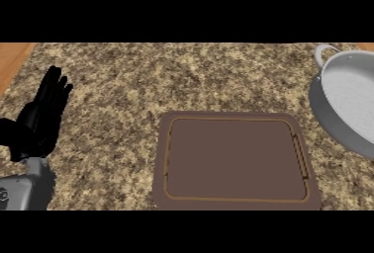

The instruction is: Pick the squash from the tray and place it in the pot

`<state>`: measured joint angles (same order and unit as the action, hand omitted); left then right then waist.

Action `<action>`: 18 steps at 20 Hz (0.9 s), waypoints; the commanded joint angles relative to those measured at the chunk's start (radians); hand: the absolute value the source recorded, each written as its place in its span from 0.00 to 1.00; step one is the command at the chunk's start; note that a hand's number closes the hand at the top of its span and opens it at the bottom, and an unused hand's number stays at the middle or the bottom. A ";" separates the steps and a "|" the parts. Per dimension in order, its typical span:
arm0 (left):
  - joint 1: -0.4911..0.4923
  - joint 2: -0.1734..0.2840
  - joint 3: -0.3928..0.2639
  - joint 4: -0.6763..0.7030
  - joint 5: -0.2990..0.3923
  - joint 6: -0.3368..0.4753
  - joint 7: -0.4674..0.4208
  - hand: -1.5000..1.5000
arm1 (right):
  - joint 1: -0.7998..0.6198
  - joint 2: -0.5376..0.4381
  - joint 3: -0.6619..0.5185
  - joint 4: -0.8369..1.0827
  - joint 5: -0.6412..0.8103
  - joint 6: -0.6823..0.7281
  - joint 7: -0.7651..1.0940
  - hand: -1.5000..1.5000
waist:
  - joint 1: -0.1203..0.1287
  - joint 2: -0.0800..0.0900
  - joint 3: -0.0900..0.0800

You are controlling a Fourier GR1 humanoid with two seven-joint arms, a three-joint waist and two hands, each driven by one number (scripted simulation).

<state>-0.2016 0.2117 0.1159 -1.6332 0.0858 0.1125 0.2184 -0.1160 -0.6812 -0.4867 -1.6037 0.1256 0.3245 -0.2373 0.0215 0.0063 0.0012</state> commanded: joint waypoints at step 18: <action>-0.071 0.000 0.003 0.017 -0.003 -0.003 0.035 0.50 | -0.497 0.046 0.193 1.044 0.439 -0.267 -0.357 0.00 | 0.026 0.008 0.002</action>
<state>-0.2497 0.2028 0.1104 -1.6107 0.0781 0.1094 0.2322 -0.5432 -0.6668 -0.3130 -0.7050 0.5627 0.0102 -0.5606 0.0412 0.0127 0.0024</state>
